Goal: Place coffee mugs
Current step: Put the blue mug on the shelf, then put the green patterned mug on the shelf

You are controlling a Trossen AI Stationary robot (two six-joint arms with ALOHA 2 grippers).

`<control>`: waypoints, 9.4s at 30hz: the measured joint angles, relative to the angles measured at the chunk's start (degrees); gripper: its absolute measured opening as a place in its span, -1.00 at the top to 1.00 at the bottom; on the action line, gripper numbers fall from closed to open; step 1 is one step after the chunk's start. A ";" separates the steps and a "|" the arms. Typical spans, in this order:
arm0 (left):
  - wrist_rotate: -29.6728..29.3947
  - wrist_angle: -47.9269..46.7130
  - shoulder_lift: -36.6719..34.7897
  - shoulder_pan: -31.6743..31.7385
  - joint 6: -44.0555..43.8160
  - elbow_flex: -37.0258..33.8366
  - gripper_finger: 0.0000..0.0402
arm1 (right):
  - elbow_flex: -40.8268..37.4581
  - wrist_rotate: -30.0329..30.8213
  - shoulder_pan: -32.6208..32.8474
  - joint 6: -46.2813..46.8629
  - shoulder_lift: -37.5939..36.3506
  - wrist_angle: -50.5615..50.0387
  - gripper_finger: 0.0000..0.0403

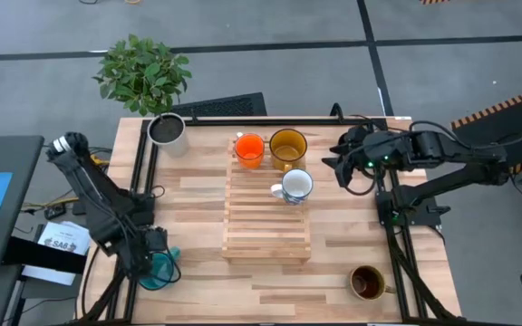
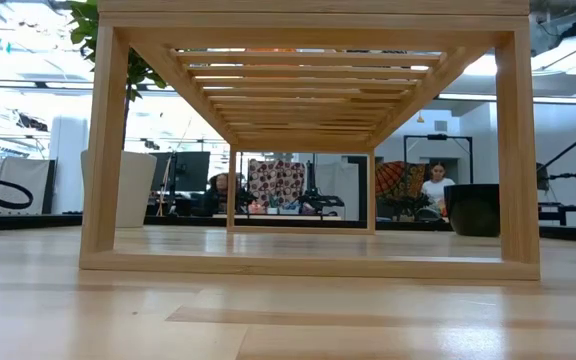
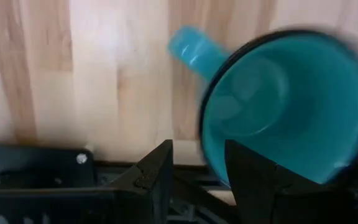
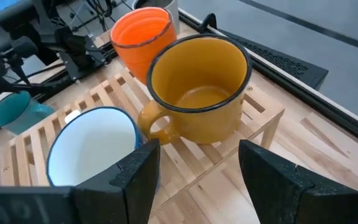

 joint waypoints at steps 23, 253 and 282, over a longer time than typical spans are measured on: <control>4.33 12.10 -0.25 1.63 -2.66 -8.47 0.93 | 0.00 -0.01 -0.13 0.22 0.00 -4.30 -0.21; -1.61 77.13 -24.32 57.68 49.99 -8.50 0.42 | 37.90 -27.14 13.06 24.00 41.42 -33.25 0.30; -3.44 77.15 -24.32 57.68 50.03 -8.50 0.42 | 37.84 -26.11 8.67 15.75 34.96 -27.58 0.34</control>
